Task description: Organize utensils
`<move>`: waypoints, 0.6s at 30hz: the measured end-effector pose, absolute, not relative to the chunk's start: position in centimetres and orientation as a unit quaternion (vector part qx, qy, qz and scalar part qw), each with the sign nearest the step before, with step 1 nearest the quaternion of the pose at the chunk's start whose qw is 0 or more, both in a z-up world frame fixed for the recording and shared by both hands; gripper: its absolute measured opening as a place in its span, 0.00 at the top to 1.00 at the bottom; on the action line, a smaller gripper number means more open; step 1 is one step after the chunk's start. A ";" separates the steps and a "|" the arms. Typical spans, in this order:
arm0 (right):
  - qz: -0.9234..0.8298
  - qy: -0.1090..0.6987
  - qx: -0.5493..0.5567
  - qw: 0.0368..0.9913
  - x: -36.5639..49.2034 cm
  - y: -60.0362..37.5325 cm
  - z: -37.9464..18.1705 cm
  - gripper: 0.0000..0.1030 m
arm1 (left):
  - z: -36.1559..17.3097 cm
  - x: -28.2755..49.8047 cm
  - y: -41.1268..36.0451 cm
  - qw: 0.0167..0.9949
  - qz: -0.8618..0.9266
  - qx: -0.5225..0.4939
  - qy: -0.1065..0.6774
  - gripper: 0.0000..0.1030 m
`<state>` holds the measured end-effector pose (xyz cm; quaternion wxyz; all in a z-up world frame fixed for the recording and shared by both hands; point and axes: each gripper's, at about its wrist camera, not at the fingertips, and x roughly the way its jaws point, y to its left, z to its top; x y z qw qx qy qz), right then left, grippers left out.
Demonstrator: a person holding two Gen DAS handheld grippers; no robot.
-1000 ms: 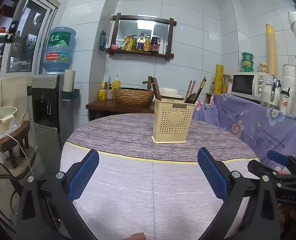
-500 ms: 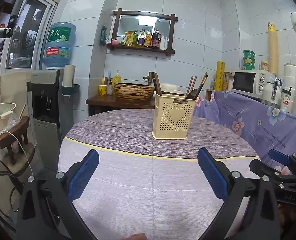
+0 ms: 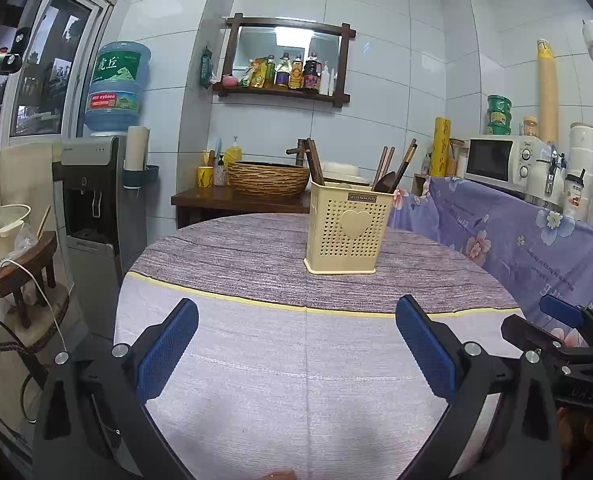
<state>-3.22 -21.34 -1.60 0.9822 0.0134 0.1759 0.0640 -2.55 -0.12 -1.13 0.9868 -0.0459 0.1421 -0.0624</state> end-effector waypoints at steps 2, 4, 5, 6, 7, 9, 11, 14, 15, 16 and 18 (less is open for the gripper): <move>0.064 0.176 0.013 0.982 -3.2 -21.3 -1.6 0.06 | -1.1 -2.5 -0.1 0.987 -0.063 -0.046 0.142 0.05; 0.064 0.176 0.013 0.982 -3.2 -21.3 -1.6 0.06 | -1.1 -2.5 -0.1 0.987 -0.063 -0.046 0.142 0.05; 0.064 0.176 0.014 0.982 -3.2 -21.3 -1.6 0.06 | -1.1 -2.5 -0.1 0.987 -0.062 -0.046 0.143 0.05; 0.064 0.176 0.013 0.982 -3.2 -21.3 -1.6 0.06 | -1.1 -2.5 -0.1 0.987 -0.062 -0.046 0.142 0.05; 0.064 0.176 0.014 0.982 -3.2 -21.3 -1.6 0.06 | -1.1 -2.5 -0.2 0.987 -0.061 -0.045 0.142 0.05; 0.064 0.177 0.014 0.982 -3.2 -21.3 -1.6 0.06 | -1.1 -2.5 -0.3 0.987 -0.058 -0.042 0.142 0.05; 0.064 0.177 0.014 0.982 -3.2 -21.3 -1.7 0.06 | -1.1 -2.5 -0.4 0.988 -0.055 -0.039 0.142 0.05; 0.064 0.178 0.014 0.982 -3.1 -21.4 -1.7 0.06 | -1.0 -2.5 -0.5 0.987 -0.056 -0.038 0.143 0.05; 0.064 0.178 0.014 0.982 -3.1 -21.3 -1.7 0.06 | -1.0 -2.5 -0.4 0.987 -0.057 -0.039 0.144 0.05; 0.064 0.178 0.014 0.982 -3.0 -21.3 -1.7 0.06 | -1.0 -2.5 -0.5 0.987 -0.057 -0.039 0.144 0.05; 0.064 0.178 0.014 0.982 -3.0 -21.3 -1.7 0.06 | -1.0 -2.4 -0.5 0.987 -0.059 -0.039 0.145 0.05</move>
